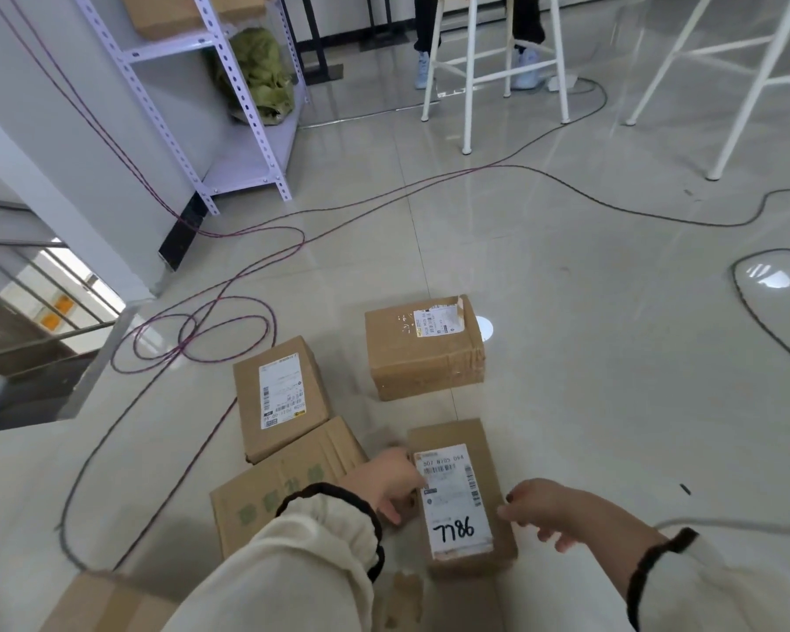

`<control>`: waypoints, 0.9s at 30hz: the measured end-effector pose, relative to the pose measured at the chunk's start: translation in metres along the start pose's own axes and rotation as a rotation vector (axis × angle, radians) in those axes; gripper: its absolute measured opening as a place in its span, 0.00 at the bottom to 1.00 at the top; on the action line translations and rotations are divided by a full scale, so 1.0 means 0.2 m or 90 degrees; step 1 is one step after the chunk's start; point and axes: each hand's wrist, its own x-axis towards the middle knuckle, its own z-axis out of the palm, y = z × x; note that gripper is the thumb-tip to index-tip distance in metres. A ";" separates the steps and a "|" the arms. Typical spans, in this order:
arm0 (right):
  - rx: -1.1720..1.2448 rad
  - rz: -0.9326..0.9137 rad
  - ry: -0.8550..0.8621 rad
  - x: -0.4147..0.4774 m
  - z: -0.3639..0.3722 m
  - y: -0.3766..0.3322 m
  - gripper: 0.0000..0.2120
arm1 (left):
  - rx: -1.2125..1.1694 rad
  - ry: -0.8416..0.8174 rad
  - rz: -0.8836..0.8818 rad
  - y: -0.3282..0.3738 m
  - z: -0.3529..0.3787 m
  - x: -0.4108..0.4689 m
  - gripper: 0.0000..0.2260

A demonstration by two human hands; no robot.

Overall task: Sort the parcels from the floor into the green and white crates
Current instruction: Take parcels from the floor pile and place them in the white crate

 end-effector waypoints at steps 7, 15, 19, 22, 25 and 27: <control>0.287 -0.046 0.036 0.05 0.08 -0.07 0.29 | -0.067 -0.121 -0.027 -0.01 0.03 -0.05 0.07; 0.394 -0.078 0.120 0.02 0.06 -0.18 0.27 | -0.201 -0.101 0.015 0.01 -0.07 -0.04 0.27; 0.413 -0.136 0.231 -0.14 -0.02 -0.24 0.24 | -0.262 -0.042 0.088 0.12 -0.14 -0.13 0.21; 0.473 -0.156 0.267 -0.41 -0.08 -0.34 0.22 | -0.288 0.001 0.114 0.23 -0.21 -0.35 0.17; 0.489 -0.190 0.297 -0.73 -0.14 -0.44 0.22 | -0.294 0.035 0.179 0.31 -0.32 -0.61 0.15; 0.489 -0.229 0.309 -0.97 -0.20 -0.53 0.22 | -0.281 0.062 0.211 0.40 -0.45 -0.83 0.15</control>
